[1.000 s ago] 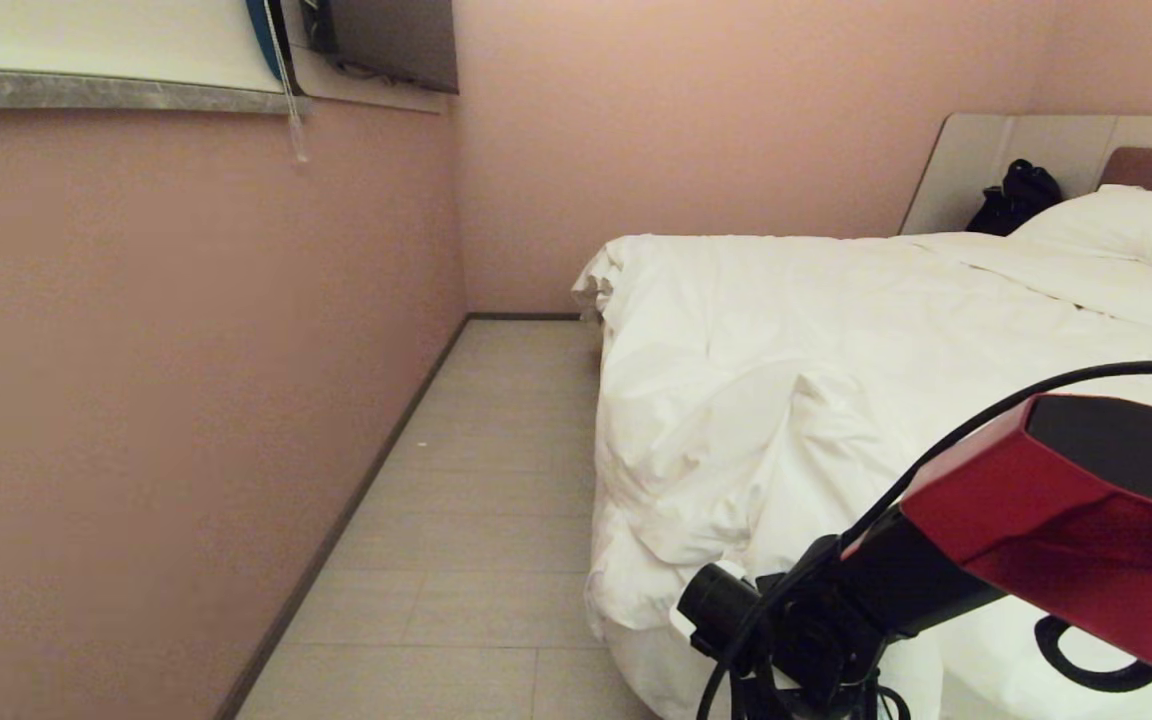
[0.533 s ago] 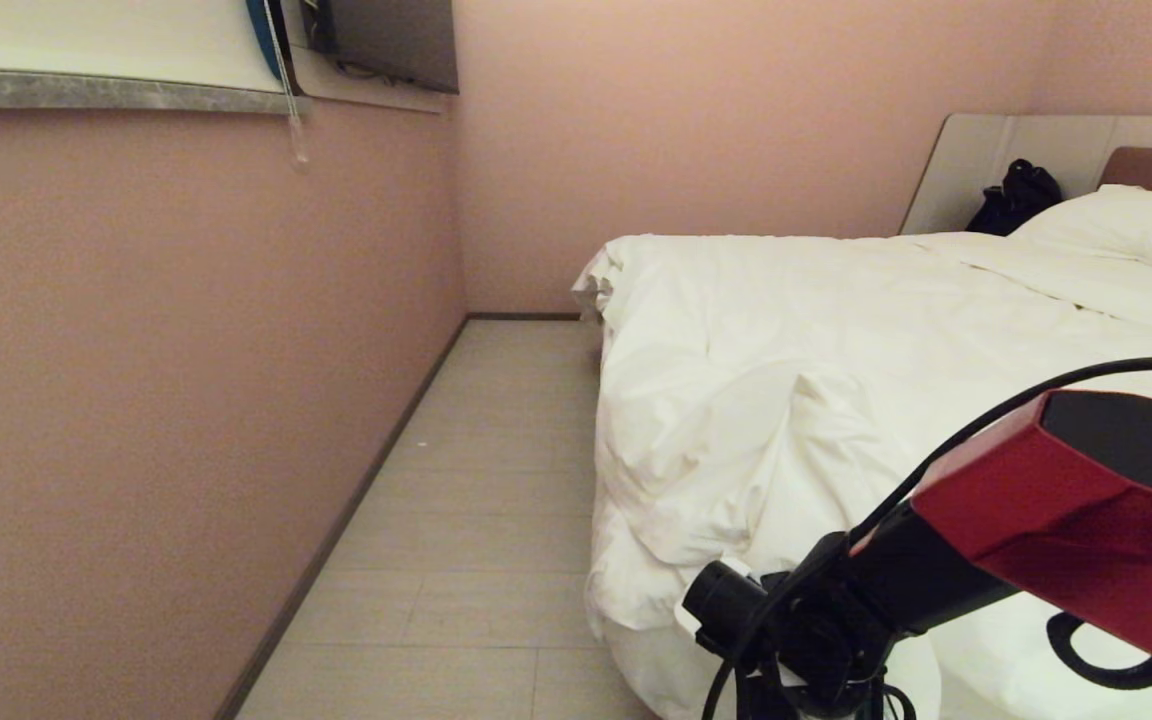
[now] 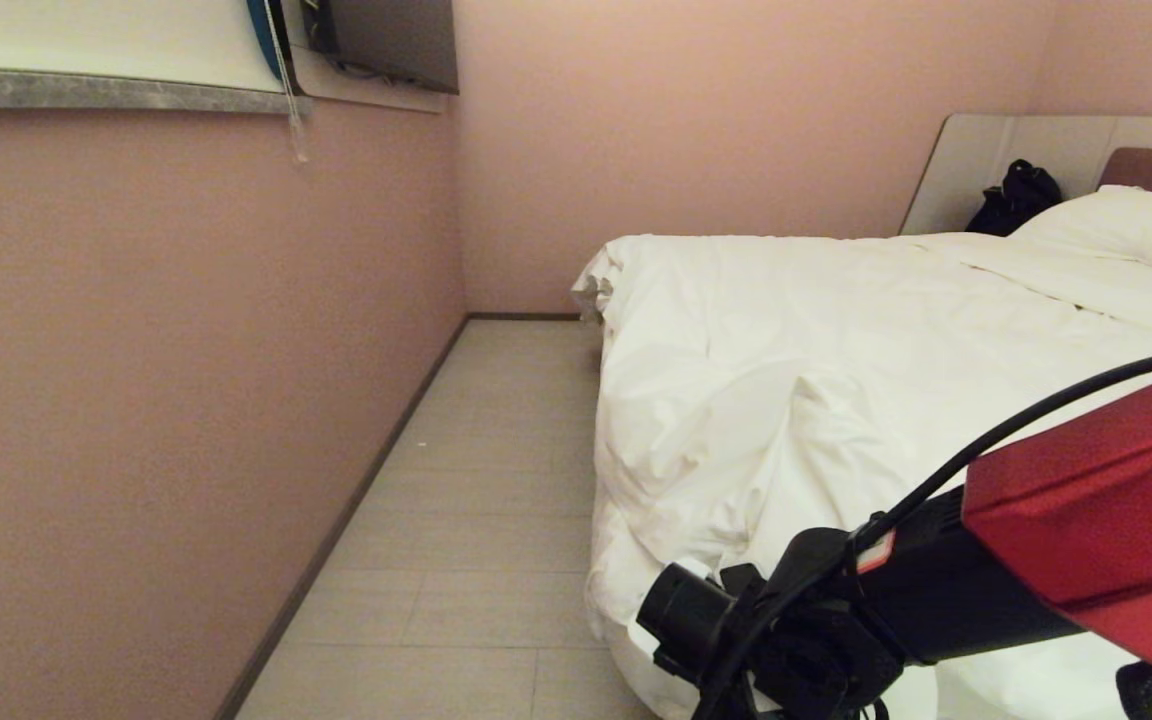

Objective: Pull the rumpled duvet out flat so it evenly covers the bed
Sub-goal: Flatten the corners of the folded blanket

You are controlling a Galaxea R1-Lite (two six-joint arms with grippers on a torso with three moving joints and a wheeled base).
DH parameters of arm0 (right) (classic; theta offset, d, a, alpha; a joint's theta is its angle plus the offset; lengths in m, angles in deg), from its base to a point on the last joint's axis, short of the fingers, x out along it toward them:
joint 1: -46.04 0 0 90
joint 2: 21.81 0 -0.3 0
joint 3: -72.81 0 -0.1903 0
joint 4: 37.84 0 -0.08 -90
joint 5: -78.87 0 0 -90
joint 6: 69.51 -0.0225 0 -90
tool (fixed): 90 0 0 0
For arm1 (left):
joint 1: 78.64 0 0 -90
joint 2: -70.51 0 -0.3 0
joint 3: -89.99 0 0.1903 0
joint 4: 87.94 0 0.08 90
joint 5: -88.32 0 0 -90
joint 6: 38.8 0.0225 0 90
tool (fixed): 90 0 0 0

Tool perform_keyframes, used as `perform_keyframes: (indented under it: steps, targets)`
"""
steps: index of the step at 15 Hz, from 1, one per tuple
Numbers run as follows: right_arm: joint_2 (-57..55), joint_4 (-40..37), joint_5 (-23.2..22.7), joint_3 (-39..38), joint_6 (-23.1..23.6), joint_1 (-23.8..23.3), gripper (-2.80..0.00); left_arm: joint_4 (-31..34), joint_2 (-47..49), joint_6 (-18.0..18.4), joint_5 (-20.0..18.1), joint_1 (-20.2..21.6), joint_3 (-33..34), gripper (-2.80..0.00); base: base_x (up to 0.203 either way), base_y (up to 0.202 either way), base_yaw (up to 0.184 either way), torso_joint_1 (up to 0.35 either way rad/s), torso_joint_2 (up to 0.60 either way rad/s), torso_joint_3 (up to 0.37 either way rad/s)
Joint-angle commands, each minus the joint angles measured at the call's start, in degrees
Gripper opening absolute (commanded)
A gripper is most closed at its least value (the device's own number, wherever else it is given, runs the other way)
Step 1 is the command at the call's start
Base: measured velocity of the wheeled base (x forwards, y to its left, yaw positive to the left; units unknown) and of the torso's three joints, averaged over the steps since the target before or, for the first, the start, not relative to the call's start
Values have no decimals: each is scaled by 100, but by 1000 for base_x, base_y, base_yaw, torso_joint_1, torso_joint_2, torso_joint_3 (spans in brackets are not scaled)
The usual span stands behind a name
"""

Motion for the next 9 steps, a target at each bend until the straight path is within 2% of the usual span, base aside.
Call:
perform_keyframes:
  steps: [1,4,9]
  targets:
    - [83,-451,21,186,-50,15,0,-4,-2,1,2,1,0,-280,0,0,0,0,0,0]
    - [40,-788,5,248,-96,82,0,-4,-2,1,-2,1,0,-280,0,0,0,0,0,0]
    - [-301,-802,25,298,-195,97,0,-4,-2,1,2,1,0,-280,0,0,0,0,0,0]
